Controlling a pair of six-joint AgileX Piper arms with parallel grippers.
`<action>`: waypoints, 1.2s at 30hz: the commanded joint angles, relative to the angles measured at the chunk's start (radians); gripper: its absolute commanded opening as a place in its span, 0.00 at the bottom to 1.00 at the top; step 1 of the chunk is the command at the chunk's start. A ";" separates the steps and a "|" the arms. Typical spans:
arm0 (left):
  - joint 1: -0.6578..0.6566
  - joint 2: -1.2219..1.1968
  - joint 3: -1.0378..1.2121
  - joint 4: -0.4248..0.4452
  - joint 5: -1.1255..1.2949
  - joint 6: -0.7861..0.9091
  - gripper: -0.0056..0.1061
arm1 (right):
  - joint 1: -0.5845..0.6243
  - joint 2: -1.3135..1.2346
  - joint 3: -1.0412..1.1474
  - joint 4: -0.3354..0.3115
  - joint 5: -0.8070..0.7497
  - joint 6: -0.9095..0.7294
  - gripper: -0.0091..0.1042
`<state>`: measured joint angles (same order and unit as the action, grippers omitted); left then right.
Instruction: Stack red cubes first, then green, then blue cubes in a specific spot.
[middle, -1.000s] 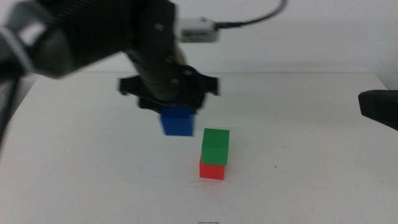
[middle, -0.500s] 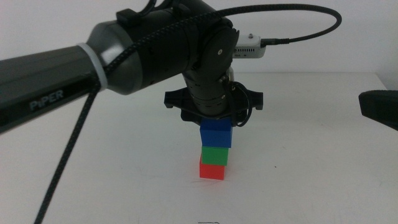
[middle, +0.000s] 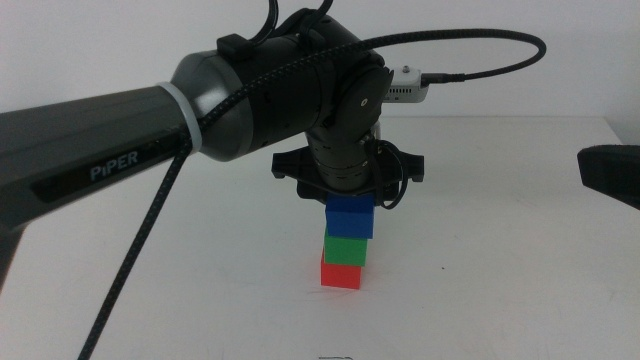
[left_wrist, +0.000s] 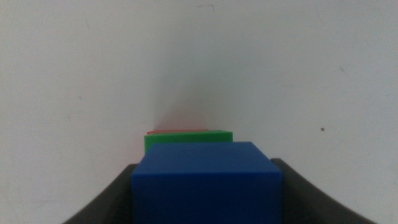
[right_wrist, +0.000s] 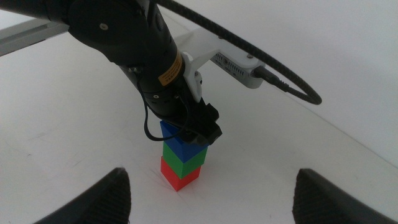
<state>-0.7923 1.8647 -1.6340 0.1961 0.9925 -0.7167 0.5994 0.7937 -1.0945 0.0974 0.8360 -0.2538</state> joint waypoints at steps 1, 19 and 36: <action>-0.002 -0.047 -0.031 0.018 -0.027 -0.018 0.15 | -0.007 0.001 -0.023 -0.005 -0.068 -0.007 0.67; -0.002 -0.035 -0.025 0.033 -0.009 -0.018 0.17 | -0.007 0.001 -0.023 -0.005 -0.068 -0.007 0.67; -0.002 -0.096 -0.031 0.059 -0.008 0.039 0.89 | -0.007 0.001 -0.023 -0.005 -0.068 -0.007 0.67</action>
<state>-0.7923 1.8442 -1.6339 0.2324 1.0082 -0.6832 0.5994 0.7937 -1.0945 0.0974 0.8360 -0.2538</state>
